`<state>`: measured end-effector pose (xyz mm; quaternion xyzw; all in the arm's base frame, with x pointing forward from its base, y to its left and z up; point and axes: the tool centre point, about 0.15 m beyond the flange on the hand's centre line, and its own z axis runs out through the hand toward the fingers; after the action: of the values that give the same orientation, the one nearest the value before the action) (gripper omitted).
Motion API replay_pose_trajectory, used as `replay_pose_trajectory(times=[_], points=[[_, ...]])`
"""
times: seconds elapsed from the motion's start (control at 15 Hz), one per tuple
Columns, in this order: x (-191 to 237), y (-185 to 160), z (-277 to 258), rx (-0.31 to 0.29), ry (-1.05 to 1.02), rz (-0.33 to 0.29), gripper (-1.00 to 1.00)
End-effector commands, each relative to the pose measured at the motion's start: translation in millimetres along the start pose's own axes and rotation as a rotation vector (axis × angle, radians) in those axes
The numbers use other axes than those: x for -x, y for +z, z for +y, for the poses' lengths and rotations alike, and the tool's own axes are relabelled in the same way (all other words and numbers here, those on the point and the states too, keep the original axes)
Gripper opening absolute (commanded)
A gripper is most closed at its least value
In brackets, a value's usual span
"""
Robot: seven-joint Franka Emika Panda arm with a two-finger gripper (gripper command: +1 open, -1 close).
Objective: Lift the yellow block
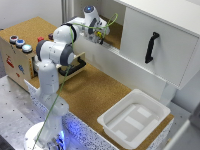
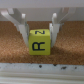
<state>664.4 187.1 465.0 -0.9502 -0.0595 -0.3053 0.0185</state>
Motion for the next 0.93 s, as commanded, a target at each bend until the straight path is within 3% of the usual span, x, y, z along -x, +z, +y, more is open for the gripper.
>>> replay_pose_trajectory(times=[0.0, 0.4, 0.87], points=[[-9, -18, 1, 0.107, 0.035, 0.038, -1.0], [9, -64, 18, 0.073, 0.071, 0.073, -1.0], [44, -81, 36, -0.058, 0.037, 0.071, -1.0]])
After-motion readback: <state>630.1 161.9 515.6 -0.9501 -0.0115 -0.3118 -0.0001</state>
